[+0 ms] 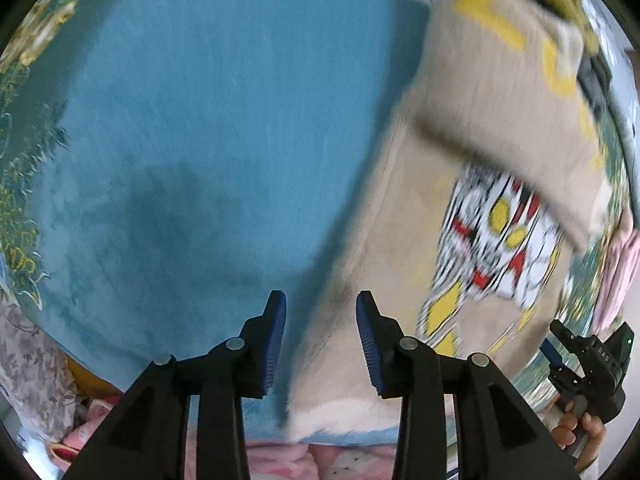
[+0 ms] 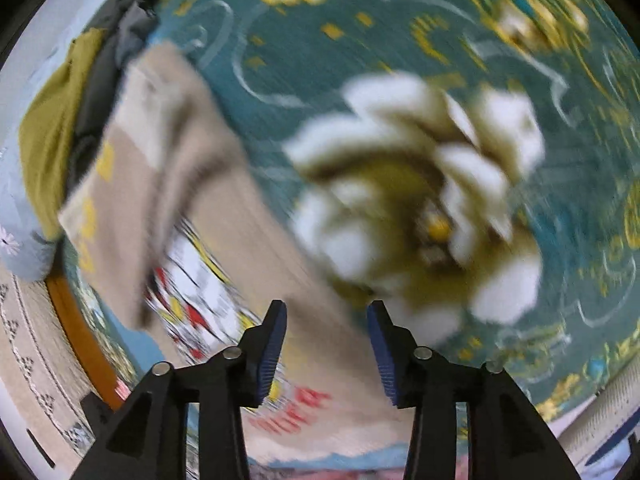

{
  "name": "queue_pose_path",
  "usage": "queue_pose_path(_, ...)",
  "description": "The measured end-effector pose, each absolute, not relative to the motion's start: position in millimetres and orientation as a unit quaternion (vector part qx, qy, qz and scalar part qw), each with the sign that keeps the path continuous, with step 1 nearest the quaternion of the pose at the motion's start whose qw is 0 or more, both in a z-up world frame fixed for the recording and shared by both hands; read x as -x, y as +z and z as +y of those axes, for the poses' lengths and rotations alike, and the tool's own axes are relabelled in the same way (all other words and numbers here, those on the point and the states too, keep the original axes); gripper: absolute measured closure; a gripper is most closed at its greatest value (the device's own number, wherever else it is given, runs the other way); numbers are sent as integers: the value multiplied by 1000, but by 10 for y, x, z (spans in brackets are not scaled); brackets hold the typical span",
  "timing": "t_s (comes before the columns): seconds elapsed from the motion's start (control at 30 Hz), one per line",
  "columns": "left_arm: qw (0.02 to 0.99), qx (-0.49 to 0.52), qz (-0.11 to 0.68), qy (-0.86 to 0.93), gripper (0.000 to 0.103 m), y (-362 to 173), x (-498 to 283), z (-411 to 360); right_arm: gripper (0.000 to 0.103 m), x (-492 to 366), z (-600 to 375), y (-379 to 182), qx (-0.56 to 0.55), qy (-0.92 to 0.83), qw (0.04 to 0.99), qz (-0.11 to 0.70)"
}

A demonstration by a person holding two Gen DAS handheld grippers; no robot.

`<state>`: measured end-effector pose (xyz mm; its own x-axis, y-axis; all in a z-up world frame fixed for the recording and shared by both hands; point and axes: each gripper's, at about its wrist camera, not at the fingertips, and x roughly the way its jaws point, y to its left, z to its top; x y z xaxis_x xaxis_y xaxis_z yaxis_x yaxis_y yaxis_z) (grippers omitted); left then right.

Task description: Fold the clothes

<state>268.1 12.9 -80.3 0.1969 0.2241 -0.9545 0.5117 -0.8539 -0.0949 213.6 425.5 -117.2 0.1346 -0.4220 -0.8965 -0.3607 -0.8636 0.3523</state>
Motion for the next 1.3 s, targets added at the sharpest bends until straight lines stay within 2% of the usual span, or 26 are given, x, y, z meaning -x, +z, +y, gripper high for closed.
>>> queue_pose_path(0.1,113,-774,231,-578,53,-942,-2814,198,54,-2376,4332,-1255,-763,-593,21,-254)
queue_pose_path(0.17,111,-775,232,-577,50,-1011,-2889,227,54,-2535,4383,-1310,-770,-586,18,-250)
queue_pose_path(0.43,106,-779,260,-561,50,-1161,-3105,325,54,-2711,4316,-1361,-775,-587,35,-233)
queue_pose_path(0.5,104,-781,265,-556,50,-1168,-3143,345,56,-2753,4322,-1342,-777,-583,40,-232)
queue_pose_path(0.53,102,-783,266,-553,50,-1170,-3161,358,61,-2777,4326,-1330,-778,-582,43,-231)
queue_pose_path(0.57,99,-785,263,-552,52,-1167,-3178,385,65,-2793,4329,-1321,-780,-581,45,-230)
queue_pose_path(0.63,92,-792,246,-552,66,-1154,-3208,452,80,-2837,4351,-1284,-781,-578,45,-231)
queue_pose_path(0.67,90,-794,236,-553,79,-1141,-3216,487,83,-2859,4362,-1265,-782,-577,46,-231)
queue_pose_path(0.77,87,-796,212,-561,91,-1029,-3192,555,90,-2866,4375,-1126,-777,-578,58,-241)
queue_pose_path(0.9,65,-787,225,-571,93,-753,-3097,517,92,-2824,4389,-776,-763,-585,93,-258)
queue_pose_path(1.1,28,-740,281,-611,93,-18,-2902,265,92,-2569,4293,-47,-715,-600,164,-320)
queue_pose_path(1.2,11,-721,280,-634,93,280,-2851,142,92,-2462,4465,247,-699,-608,182,-329)
queue_pose_path(1.3,-5,-728,267,-632,93,330,-3092,215,92,-2501,4517,484,-693,-608,195,-333)
